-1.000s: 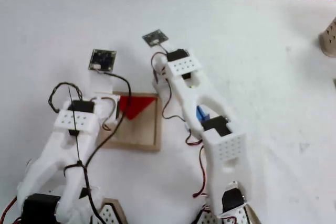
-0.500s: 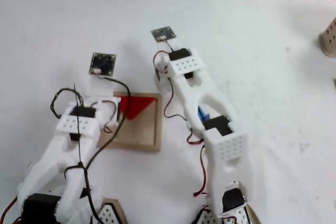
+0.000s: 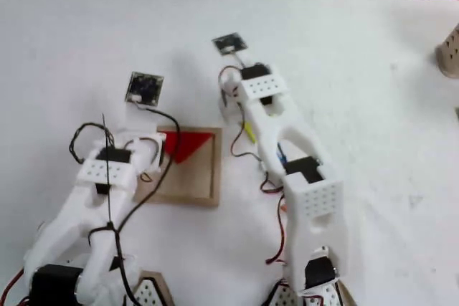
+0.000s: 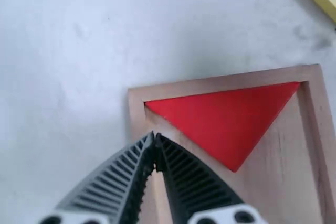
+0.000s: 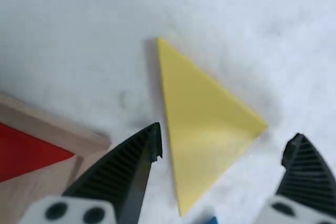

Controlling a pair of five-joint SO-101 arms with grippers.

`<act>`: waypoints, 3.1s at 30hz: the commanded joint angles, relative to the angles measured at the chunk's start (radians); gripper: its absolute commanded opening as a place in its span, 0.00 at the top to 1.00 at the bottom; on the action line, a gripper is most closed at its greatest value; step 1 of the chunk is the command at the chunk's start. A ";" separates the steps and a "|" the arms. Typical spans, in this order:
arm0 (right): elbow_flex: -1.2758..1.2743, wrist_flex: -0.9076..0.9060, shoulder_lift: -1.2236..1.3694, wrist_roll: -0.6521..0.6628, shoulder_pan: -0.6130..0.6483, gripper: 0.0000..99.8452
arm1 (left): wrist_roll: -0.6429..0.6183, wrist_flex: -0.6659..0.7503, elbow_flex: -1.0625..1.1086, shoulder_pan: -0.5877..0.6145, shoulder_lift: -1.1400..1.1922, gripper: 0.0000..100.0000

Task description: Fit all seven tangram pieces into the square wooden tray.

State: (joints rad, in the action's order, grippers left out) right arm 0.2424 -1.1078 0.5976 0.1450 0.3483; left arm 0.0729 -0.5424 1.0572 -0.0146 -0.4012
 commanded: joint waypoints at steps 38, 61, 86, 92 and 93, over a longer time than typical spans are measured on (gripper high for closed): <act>0.267 -0.054 0.180 -0.322 -0.036 0.65 | 0.021 0.023 -0.005 -0.012 -0.027 0.97; 0.269 -0.076 0.166 -0.104 -0.053 0.74 | 0.021 0.020 -0.005 -0.012 -0.027 0.97; 0.261 -0.090 0.145 0.057 -0.008 0.65 | 0.021 0.020 -0.005 -0.012 -0.027 0.97; 0.269 -0.090 0.171 0.060 -0.008 0.65 | 0.021 0.020 -0.005 -0.012 -0.027 0.97; 0.269 -0.090 0.171 0.060 -0.008 0.65 | 0.021 0.020 -0.005 -0.012 -0.028 0.97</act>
State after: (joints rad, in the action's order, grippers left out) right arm 0.4879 -1.2029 0.7833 0.1910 0.3237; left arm 0.0836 -0.5424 1.0572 -0.0146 -0.4012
